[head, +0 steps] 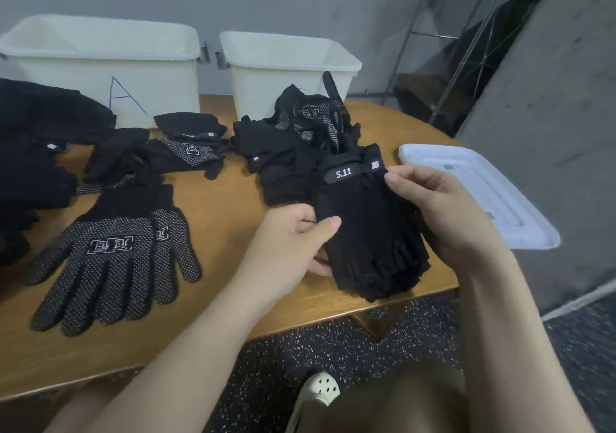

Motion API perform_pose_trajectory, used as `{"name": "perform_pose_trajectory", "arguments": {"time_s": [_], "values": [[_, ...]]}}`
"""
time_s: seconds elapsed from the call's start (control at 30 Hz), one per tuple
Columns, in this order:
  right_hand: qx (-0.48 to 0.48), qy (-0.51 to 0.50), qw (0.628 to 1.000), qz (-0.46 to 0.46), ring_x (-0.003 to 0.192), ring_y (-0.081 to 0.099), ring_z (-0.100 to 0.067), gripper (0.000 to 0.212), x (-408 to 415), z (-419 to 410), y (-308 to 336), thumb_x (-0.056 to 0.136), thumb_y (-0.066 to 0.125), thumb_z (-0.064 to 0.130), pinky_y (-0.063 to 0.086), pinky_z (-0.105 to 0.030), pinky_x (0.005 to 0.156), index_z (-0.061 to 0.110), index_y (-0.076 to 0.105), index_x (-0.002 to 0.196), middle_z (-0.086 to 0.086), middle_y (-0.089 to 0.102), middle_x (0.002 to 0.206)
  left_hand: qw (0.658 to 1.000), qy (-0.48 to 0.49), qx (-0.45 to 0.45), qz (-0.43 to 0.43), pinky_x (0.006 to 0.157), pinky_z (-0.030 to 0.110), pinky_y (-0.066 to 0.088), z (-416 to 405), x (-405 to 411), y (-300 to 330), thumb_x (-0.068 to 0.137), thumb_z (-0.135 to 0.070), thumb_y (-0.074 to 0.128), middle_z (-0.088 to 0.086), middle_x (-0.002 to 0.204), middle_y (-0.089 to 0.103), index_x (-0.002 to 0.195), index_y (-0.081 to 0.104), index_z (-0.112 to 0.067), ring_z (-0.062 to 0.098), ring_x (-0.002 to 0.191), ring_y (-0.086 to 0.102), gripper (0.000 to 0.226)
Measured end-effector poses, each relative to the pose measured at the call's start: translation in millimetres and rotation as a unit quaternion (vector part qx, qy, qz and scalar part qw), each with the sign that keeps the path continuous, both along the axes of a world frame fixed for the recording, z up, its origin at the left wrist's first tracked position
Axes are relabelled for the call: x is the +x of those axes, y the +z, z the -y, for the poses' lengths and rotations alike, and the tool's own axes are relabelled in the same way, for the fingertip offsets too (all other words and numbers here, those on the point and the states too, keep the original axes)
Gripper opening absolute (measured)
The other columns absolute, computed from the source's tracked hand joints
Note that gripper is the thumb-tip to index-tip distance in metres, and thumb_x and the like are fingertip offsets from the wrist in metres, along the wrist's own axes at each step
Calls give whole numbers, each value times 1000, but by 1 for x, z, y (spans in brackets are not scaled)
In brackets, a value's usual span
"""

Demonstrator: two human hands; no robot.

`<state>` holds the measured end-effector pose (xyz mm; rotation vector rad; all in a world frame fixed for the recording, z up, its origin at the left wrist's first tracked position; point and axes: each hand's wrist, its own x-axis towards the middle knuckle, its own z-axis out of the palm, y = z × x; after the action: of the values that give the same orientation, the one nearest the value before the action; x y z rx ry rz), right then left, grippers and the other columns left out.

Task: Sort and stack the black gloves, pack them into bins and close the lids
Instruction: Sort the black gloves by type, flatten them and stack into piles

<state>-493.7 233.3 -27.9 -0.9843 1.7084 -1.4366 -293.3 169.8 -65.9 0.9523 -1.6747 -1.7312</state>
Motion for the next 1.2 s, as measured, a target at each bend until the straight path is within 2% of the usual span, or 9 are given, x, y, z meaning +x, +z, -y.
{"name": "perform_pose_trajectory", "arguments": {"time_s": [0.1,0.27,0.57,0.73,0.83,0.93,1.03,1.13,1.2], "values": [[14,-13,1000,-13,85,71,-19,14,-14,2,0,100,65,20,53,-35,78,13,77,98,-13,77,97,1000,-3,5,21,67,37,65,-2,-11,0,100,-24,67,3,88,80,106,66,13,21,76,77,37],[28,-17,999,-11,82,74,-14,18,-26,7,-6,100,65,20,57,-22,66,5,76,101,-7,78,96,998,9,3,60,68,44,63,2,-22,-3,98,-31,69,5,79,78,97,75,-4,23,68,76,28],[60,-45,996,-42,85,73,-12,13,-36,13,-27,94,74,24,57,-24,75,11,78,94,-5,78,96,995,-24,3,97,58,36,53,6,-26,-16,98,-32,68,2,78,78,92,76,-10,24,58,68,24],[54,-68,989,-116,85,71,-7,15,-37,10,-26,91,77,33,51,-22,72,18,77,93,1,77,93,991,23,-93,95,53,33,54,8,-25,-17,95,-37,70,-2,73,76,92,69,-20,17,55,69,18],[27,-99,963,-249,86,67,1,16,-35,10,-16,91,75,39,48,-9,67,25,74,99,12,74,91,973,67,-189,114,67,34,58,11,-24,-22,94,-46,65,-12,71,74,97,65,-30,8,59,69,16],[-22,-108,922,-372,99,62,0,23,-25,9,-7,94,72,36,41,-2,80,23,72,113,15,70,104,945,118,-279,124,77,16,51,15,-22,-31,94,-47,63,-17,80,72,107,63,-30,3,73,67,22],[-68,-44,900,-428,118,51,4,33,-7,9,-10,98,68,29,31,-2,99,19,65,130,10,63,129,904,124,-388,131,90,24,50,15,-21,-31,96,-46,60,-16,124,58,134,53,-28,2,107,57,43],[-36,33,894,-444,149,30,-7,54,8,10,-27,103,58,34,25,-29,124,26,42,154,6,39,160,872,39,-458,169,118,32,26,13,-21,-29,100,-49,53,-8,163,22,159,25,-33,13,150,24,67],[26,59,901,-430,157,10,-9,60,13,8,-38,105,49,42,14,-39,128,34,27,161,10,16,170,856,-14,-469,217,124,35,9,14,-22,-33,101,-58,44,-14,171,-7,163,3,-40,10,157,-3,76]]}}
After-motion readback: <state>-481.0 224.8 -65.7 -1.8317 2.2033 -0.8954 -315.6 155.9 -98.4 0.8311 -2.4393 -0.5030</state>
